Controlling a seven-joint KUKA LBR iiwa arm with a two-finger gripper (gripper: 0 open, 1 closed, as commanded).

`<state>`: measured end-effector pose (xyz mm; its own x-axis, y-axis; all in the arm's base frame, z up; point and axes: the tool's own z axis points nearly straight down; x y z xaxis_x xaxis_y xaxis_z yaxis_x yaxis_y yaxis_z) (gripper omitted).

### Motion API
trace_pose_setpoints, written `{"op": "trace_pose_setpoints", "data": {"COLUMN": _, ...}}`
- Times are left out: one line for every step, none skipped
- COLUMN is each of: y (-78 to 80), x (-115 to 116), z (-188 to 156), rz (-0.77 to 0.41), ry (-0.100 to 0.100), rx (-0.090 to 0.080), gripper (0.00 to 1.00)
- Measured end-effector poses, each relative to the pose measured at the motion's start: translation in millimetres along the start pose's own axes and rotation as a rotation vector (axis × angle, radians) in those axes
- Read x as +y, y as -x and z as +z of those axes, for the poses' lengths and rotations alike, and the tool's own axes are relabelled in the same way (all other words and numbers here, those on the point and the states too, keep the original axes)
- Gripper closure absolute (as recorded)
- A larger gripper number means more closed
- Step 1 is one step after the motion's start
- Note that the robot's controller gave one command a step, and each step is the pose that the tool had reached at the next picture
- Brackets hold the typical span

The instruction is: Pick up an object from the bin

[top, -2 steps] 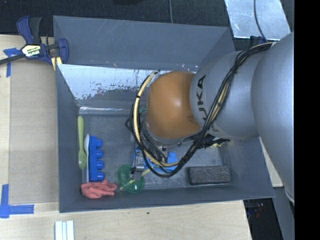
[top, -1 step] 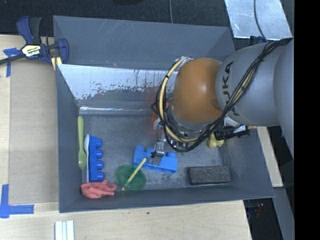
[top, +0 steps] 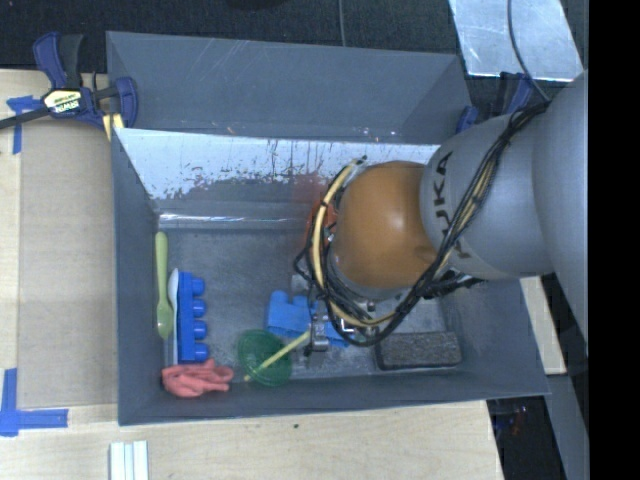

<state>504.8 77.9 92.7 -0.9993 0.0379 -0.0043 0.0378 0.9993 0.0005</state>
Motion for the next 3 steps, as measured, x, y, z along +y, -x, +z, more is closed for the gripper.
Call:
{"op": "trace_pose_setpoints", "data": {"y": -14.2, "x": 12, "z": 8, "rz": -0.041, "ry": 0.002, "rx": 0.006, "gripper": 0.0}}
{"op": "trace_pose_setpoints", "data": {"y": 39.7, "x": 15, "z": 15, "rz": -0.206, "ry": 0.002, "rx": 0.0, "gripper": 0.0}}
{"op": "trace_pose_setpoints", "data": {"y": 34.1, "x": -22, "z": 20, "rz": 0.002, "ry": 0.003, "rx": -0.007, "gripper": 1.0}}
